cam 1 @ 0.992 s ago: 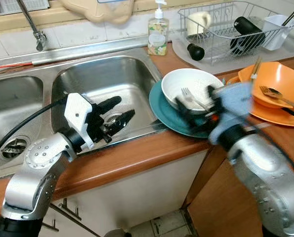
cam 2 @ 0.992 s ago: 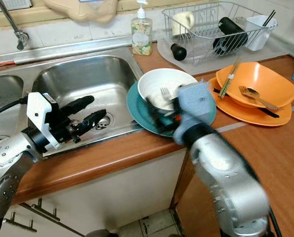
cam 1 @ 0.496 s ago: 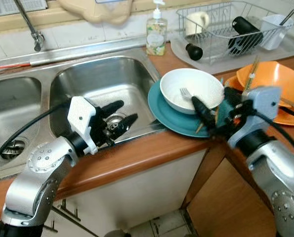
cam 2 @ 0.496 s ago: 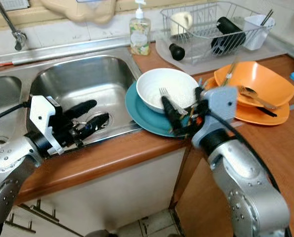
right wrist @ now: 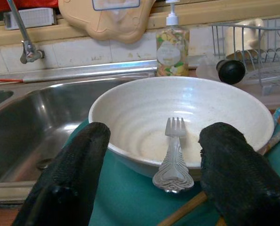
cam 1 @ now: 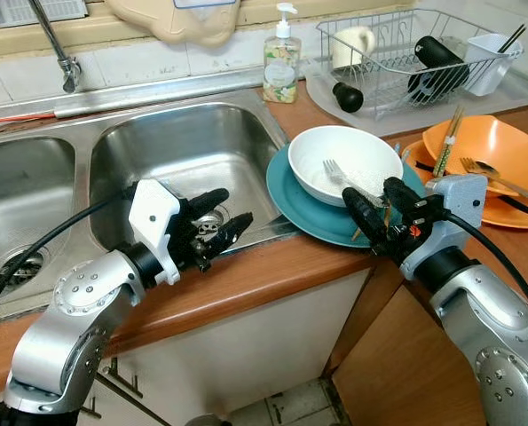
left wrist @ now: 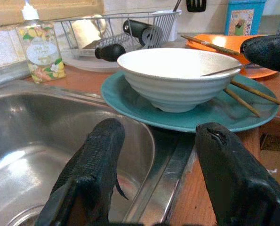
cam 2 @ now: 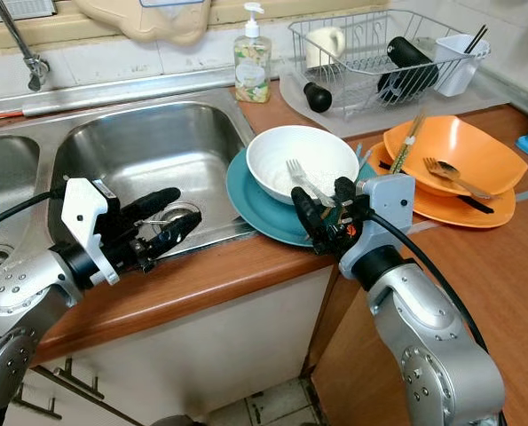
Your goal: Kitchen organization
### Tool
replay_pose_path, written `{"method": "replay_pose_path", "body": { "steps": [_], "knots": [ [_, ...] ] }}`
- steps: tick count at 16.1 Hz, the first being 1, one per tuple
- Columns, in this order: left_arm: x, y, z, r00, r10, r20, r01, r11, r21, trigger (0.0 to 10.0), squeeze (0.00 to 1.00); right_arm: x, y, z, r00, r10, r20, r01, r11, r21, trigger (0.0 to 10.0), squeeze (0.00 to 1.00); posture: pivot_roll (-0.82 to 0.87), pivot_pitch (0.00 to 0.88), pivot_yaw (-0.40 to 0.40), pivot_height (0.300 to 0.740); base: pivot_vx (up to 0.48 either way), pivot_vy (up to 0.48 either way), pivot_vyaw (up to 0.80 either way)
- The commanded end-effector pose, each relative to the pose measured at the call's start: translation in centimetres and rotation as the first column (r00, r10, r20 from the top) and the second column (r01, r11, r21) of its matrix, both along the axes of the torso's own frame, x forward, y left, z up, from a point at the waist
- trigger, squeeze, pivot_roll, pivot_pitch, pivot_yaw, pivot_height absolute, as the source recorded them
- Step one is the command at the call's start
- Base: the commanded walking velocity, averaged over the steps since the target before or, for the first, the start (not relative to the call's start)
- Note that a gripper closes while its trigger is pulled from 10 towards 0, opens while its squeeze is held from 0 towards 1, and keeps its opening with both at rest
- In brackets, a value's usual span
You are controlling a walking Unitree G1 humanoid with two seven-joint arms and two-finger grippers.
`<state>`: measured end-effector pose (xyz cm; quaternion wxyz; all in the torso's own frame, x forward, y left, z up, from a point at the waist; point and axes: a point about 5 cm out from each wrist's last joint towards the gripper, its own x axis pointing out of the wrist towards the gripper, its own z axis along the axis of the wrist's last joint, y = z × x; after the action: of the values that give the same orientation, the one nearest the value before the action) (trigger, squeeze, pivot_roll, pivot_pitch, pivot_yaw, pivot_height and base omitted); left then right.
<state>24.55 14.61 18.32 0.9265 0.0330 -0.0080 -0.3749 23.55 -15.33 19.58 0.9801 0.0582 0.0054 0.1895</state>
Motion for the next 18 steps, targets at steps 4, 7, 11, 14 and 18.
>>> {"method": "replay_pose_path", "body": {
  "steps": [4,7,11,14,18],
  "knots": [
    [-0.3,-0.5,0.2,1.0,-0.026,0.008,0.026,1.0,0.014,10.0,0.0,0.1,0.0,-0.2,0.999,0.049,0.01,-0.049,0.999,-0.002,0.0,0.0,-0.07,0.0,0.036,0.74,0.0,0.0,0.0],
    [-0.2,-0.5,0.4,1.0,-0.022,0.012,0.022,1.0,0.008,10.0,0.0,0.3,-0.1,-0.3,0.998,0.062,0.011,-0.062,0.998,-0.006,0.0,0.0,-0.07,0.0,0.028,0.74,0.0,0.0,0.0],
    [-0.2,-0.4,0.3,1.0,-0.021,0.008,0.021,1.0,0.013,10.0,0.0,0.4,-0.2,-0.6,0.997,0.073,-0.002,-0.073,0.997,-0.01,0.0,0.0,-0.07,0.0,0.026,0.74,0.0,0.0,0.0],
    [-0.1,-0.4,0.3,1.0,-0.026,0.005,0.026,1.0,0.017,10.0,0.0,0.6,-0.4,-1.0,0.999,0.048,-0.02,-0.049,0.998,-0.026,0.0,0.0,-0.07,0.0,0.028,0.74,0.0,0.0,0.0],
    [0.0,-0.5,0.3,1.0,-0.031,0.006,0.031,0.999,0.023,10.0,0.0,1.0,-0.7,-1.0,1.0,0.018,-0.021,-0.019,0.999,-0.029,0.0,0.0,-0.07,0.0,0.029,0.74,0.0,0.0,0.0]
  ]
}}
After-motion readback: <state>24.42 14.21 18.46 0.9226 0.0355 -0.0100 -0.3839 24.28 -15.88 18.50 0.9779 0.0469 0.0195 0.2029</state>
